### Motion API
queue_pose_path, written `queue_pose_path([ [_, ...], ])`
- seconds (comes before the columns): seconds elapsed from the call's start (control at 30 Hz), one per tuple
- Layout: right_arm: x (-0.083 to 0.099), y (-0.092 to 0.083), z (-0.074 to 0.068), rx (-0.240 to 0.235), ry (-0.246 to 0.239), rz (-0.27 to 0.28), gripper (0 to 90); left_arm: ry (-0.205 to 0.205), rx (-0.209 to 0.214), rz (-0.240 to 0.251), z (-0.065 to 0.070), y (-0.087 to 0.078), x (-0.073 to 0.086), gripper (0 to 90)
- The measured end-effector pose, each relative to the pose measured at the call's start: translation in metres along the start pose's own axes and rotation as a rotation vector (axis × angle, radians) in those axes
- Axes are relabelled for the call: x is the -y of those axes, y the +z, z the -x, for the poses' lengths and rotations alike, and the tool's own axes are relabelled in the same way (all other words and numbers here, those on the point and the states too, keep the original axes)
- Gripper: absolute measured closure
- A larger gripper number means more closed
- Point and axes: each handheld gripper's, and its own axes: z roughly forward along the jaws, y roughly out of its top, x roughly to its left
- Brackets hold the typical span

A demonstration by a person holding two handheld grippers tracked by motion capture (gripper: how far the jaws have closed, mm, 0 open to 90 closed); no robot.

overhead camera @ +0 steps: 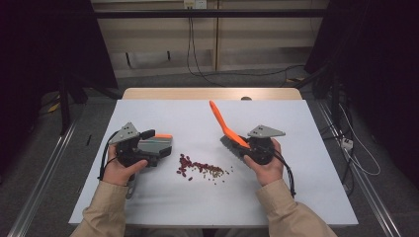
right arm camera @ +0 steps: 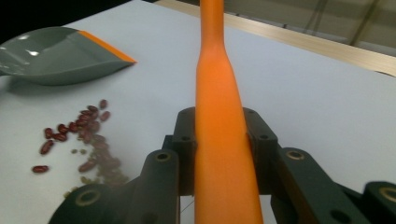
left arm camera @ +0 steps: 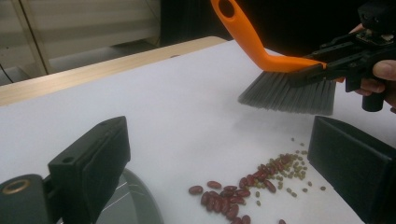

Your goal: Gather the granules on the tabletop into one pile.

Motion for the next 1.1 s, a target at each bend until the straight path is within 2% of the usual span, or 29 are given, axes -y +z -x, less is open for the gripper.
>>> queue_pose_path([
  [0.07,0.005,-0.007,-0.001,0.047,-0.005,0.001,71.0,0.003,0.002,0.003,0.001,0.001,0.000,5.9],
  [0.17,0.014,-0.012,-0.004,0.096,0.027,-0.016,70.9,0.004,0.001,0.004,0.001,0.000,0.000,5.9],
  [0.23,0.020,-0.012,-0.006,0.136,0.007,-0.028,71.0,0.009,0.000,0.002,0.002,0.000,0.000,5.9],
  [0.3,0.024,-0.012,-0.009,0.160,0.011,-0.031,70.9,0.009,0.000,0.003,0.002,0.000,0.000,5.9],
  [0.37,0.026,-0.011,-0.014,0.196,-0.015,-0.033,70.9,0.009,-0.002,0.002,0.003,0.000,0.000,5.9],
  [0.5,0.028,-0.008,-0.024,0.193,-0.043,-0.044,70.9,0.008,0.005,0.006,0.004,-0.001,0.000,5.9],
  [0.63,0.033,-0.001,-0.032,0.164,-0.038,-0.049,70.9,0.011,0.003,0.007,0.005,-0.001,-0.001,5.9],
  [0.73,0.032,0.002,-0.039,0.165,-0.050,-0.050,70.9,0.008,0.003,0.006,0.004,-0.001,0.000,5.9],
  [1.1,0.030,0.008,-0.046,0.149,-0.033,-0.040,70.6,0.016,-0.003,0.008,0.002,-0.003,-0.001,6.0],
])
